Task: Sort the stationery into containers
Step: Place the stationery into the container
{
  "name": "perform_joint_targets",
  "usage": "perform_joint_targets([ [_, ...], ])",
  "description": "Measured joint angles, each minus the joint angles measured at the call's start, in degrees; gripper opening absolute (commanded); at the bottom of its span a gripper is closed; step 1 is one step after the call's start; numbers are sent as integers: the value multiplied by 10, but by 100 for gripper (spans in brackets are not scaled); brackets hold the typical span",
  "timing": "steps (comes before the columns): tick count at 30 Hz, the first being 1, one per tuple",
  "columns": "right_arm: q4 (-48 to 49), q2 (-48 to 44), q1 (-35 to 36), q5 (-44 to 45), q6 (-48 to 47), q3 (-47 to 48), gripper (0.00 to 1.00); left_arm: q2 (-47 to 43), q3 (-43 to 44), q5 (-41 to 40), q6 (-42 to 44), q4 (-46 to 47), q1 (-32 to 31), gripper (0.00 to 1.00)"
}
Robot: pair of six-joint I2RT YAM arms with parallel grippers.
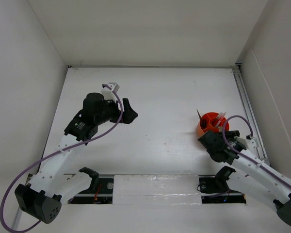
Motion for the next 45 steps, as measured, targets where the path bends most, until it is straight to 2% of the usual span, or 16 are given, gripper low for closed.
perform_joint_targets([
  [5, -1, -1, 0, -3, 0, 0, 48, 0, 0, 2, 0, 0, 0, 100],
  [10, -1, -1, 0, -4, 0, 0, 49, 0, 0, 2, 2, 0, 0, 100],
  [13, -1, -5, 0, -6, 0, 1, 55, 0, 0, 2, 3, 0, 0, 100],
  [17, -2, -18, 1, -11, 0, 16, 66, 0, 0, 0, 4, 0, 0, 100],
  [18, -3, -23, 2, -10, 0, 24, 72, 0, 0, -2, 4, 0, 0, 100],
  [27, -37, -82, 4, -1, 0, 81, 78, 0, 0, -12, 4, 0, 0, 100],
  [29, -41, -94, 4, 4, 0, 95, 83, 0, 0, -21, 4, 0, 0, 100],
  [31, -37, -108, 4, 7, 0, 116, 98, -2, 0, -43, 1, -1, 0, 100],
  [33, -2, -121, 4, 9, -88, 143, 100, -9, 0, -75, -7, -3, 0, 100],
  [36, 103, -129, 4, -25, -301, 196, 100, -33, 4, -167, -28, -21, 0, 100],
  [38, 133, -111, 4, -57, -424, 254, 100, -51, 19, -240, -44, -42, 0, 100],
  [42, 115, -31, 4, -135, -610, 400, 100, -92, 80, -372, -75, -89, 0, 100],
  [45, 84, -12, 4, -188, -706, 443, 100, -131, 132, -441, -88, -119, 0, 100],
])
